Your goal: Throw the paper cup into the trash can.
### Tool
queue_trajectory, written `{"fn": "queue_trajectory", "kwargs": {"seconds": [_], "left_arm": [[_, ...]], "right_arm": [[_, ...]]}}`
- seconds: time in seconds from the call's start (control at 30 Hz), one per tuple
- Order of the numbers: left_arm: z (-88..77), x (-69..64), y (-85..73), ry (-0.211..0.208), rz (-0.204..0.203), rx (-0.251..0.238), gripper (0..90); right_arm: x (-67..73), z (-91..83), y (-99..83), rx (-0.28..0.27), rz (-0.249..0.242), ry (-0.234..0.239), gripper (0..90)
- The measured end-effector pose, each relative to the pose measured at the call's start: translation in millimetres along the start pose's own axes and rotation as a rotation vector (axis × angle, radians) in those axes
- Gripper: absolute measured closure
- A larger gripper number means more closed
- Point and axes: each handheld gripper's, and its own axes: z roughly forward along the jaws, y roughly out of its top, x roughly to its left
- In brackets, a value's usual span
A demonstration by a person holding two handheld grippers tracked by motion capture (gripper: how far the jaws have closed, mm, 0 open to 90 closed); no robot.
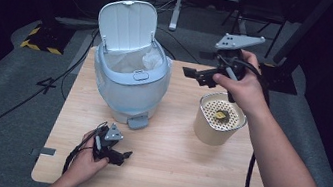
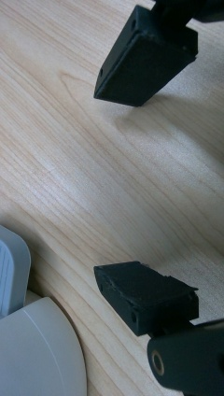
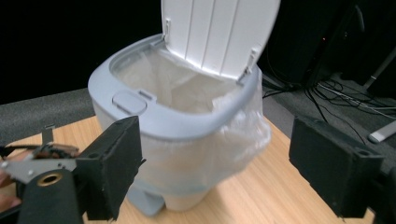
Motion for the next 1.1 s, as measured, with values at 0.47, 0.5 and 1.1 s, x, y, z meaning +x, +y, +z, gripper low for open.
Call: {"fn": "queue_trajectory", "kwargs": {"seconds": [0.47,0.5,1.1], "left_arm": [[0.1,0.8,0.4,0.000,-0.004,0.003,13.8],[0.6,1.3,1.1,0.000,-0.005,0.003,13.8],[-16.2,16.3,0.5,0.032,-0.057,-0.023,22.6]], "right_arm": [[2.8,-73.6,-83.7,0.016,0.052,-0.117,22.2],[3.3,-77.3,-89.6,0.020,0.058,-0.120,22.3],[17.4,-107.2,-205.2,0.144,0.155,-0.181,25.0]]}}
